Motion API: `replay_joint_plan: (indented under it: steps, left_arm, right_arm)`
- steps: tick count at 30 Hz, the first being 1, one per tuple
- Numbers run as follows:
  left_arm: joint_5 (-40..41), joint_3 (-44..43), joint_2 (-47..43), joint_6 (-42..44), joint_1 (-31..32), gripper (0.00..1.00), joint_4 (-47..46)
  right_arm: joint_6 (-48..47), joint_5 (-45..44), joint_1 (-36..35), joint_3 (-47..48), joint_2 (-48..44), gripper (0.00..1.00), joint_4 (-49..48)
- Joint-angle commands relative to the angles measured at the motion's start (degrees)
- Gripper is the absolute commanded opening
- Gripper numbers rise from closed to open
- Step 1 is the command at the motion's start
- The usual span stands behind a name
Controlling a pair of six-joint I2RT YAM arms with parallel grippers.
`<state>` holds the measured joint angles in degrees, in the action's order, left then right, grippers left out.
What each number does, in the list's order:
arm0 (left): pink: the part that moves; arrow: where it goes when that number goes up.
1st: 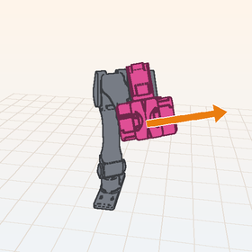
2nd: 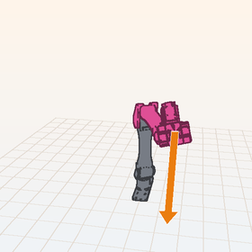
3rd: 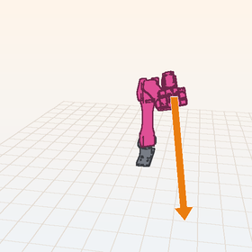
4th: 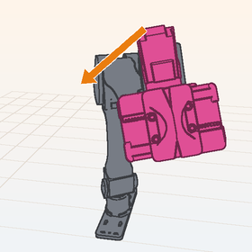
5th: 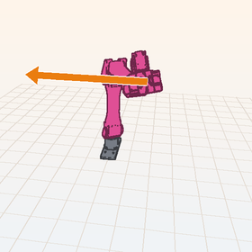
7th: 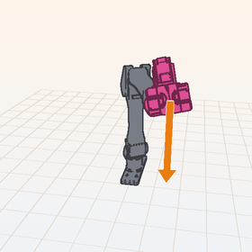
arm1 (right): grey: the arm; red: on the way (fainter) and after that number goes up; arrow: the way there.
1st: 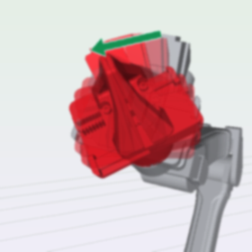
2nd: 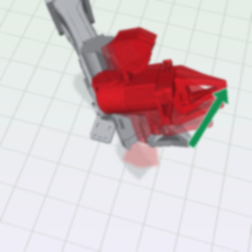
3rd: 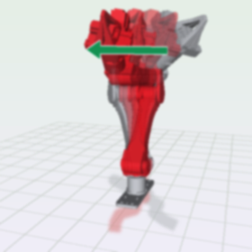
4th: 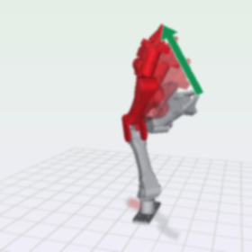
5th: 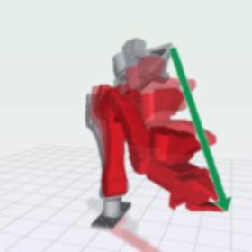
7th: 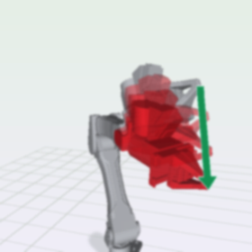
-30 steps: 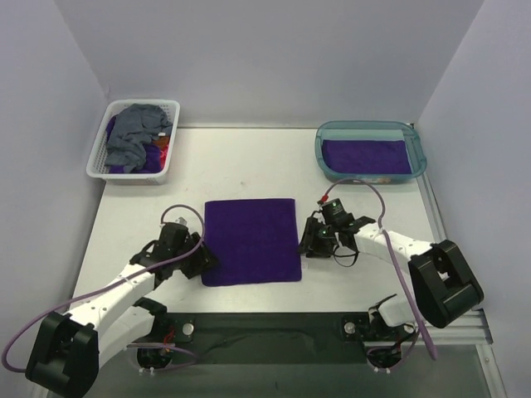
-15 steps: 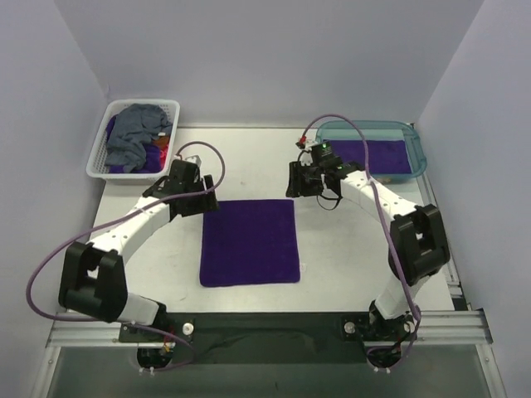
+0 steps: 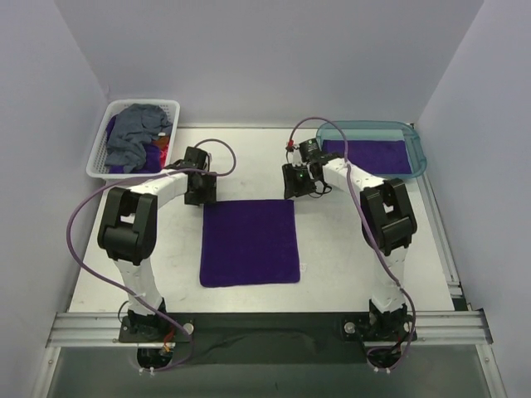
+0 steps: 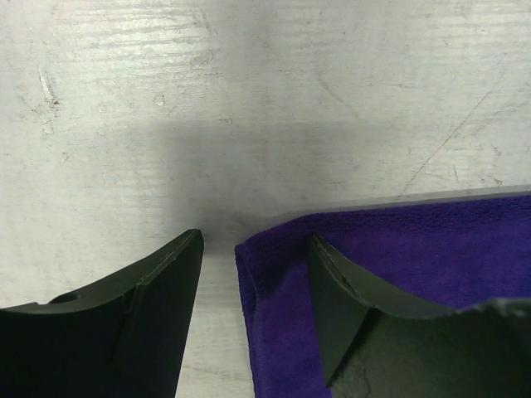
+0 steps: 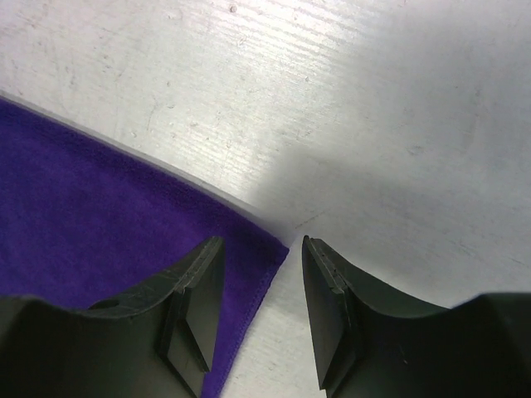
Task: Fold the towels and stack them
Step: Fold the towel
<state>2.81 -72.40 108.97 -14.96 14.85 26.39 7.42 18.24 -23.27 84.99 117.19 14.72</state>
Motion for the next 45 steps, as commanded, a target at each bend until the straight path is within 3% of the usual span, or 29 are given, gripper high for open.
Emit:
replay_joint_plan:
  steps: [1,15,21,25,34,39,45]
  left_arm:
    - [0.1,-2.1,0.0,2.0,-0.5,0.63,-0.3]
    - [0.4,-0.3,-1.4,1.8,-0.6,0.62,-0.6]
    - [0.1,0.0,-3.0,1.9,-1.2,0.62,-0.7]
    - [-0.9,0.2,-4.3,2.2,-1.9,0.62,-0.6]
    - [-5.4,-0.8,-4.0,5.1,-2.1,0.64,-2.2]
    - [-5.9,-1.4,-1.9,6.5,-2.0,0.59,-1.4]
    - [0.4,0.2,-1.3,6.2,-2.0,0.47,-0.8]
  right_arm:
    - [-1.2,0.0,-0.3,2.5,1.5,0.42,2.4]
    - [-3.8,-9.1,-2.8,2.3,5.3,0.4,5.9]
    - [-4.0,-8.9,-3.6,1.9,7.0,0.23,6.6]
    - [-4.0,-8.7,-3.6,1.8,7.7,0.0,6.8]
    - [-4.3,-8.0,-4.4,2.5,8.6,0.0,6.7]
    - [-4.4,-8.1,-4.4,2.0,8.3,0.0,6.6]
    - [-4.0,-7.3,-4.4,2.0,8.2,0.0,6.5]
